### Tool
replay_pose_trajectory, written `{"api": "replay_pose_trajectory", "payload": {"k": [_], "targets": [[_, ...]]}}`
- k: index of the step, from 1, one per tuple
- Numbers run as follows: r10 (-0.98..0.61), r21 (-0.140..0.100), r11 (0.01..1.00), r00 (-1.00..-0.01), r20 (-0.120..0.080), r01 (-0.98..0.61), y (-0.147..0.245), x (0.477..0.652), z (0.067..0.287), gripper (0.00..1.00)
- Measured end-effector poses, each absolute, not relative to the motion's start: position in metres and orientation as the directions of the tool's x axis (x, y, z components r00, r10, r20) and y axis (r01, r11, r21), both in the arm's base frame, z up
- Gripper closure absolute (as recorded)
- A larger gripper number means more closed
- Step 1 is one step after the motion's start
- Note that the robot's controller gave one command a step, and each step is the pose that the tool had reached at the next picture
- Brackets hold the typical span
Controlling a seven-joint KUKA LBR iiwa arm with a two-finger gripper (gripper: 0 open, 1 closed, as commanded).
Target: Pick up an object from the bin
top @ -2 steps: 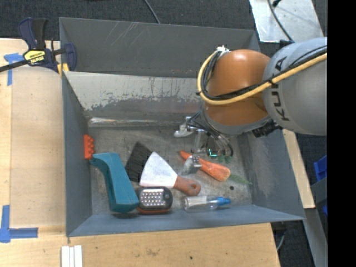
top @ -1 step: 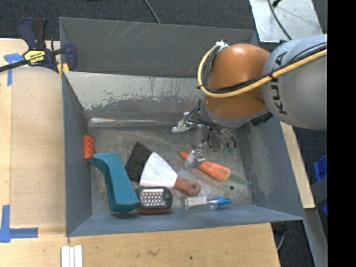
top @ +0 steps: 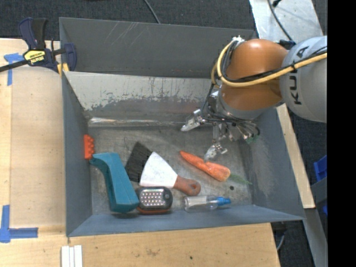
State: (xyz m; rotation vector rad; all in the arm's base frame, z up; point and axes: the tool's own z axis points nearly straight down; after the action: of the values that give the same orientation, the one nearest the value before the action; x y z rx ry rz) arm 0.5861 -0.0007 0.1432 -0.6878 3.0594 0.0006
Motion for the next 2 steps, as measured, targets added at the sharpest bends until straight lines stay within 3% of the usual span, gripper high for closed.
{"api": "replay_pose_trajectory", "payload": {"k": [1, 2], "targets": [[-0.479, -0.003, 0.878, -0.878, -0.002, -0.479, -0.035, 0.583, 0.135, 0.00], [-0.213, -0.001, 0.977, -0.977, -0.003, -0.213, -0.039, 0.584, 0.122, 0.00]]}}
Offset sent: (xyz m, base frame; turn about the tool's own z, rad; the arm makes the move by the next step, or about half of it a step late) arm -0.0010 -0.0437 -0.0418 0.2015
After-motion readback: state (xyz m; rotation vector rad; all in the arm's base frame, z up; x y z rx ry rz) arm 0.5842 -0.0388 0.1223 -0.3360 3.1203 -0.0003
